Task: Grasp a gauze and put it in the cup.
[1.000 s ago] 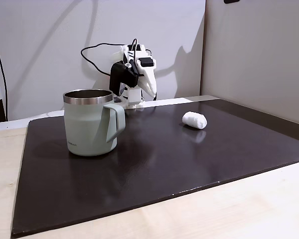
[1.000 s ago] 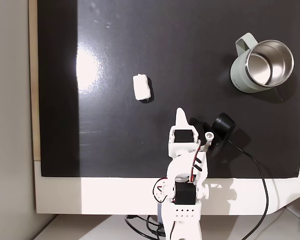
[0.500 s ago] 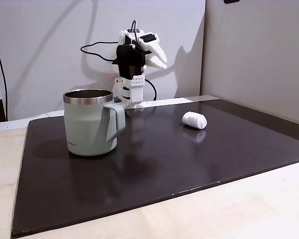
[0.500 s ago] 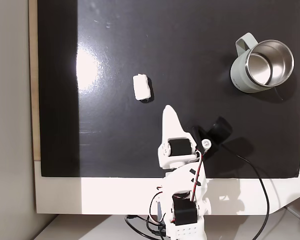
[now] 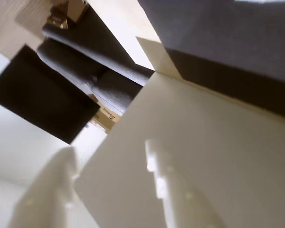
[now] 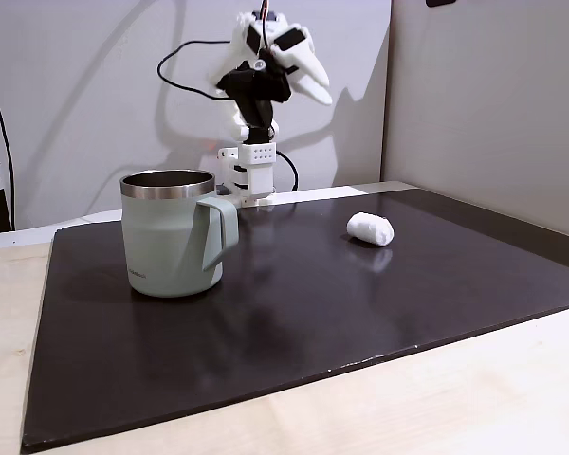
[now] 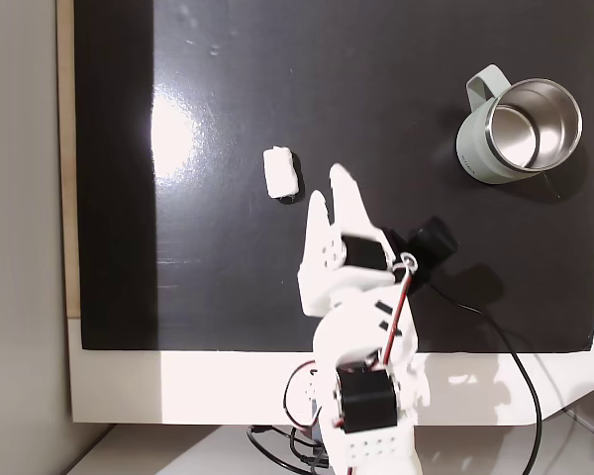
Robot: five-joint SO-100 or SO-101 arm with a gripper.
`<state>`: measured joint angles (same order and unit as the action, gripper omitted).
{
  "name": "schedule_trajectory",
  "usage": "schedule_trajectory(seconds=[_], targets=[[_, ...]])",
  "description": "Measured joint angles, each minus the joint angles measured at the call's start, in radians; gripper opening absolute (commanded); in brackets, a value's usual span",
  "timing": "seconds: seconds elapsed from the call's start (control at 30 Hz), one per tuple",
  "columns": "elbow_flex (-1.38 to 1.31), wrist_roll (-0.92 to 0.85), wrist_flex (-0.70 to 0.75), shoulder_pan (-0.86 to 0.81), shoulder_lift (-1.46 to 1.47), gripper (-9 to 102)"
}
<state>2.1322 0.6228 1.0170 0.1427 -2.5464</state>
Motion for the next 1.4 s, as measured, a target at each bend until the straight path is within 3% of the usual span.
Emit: schedule_trajectory(seconds=[0.17, 0.5, 1.4], targets=[[-0.163, 0.153, 0.064, 0.028, 0.193, 36], [-0.305, 0.413, 0.103, 0.127, 0.459, 38], [-0.598, 0.614, 0.100, 0.252, 1.129, 40]])
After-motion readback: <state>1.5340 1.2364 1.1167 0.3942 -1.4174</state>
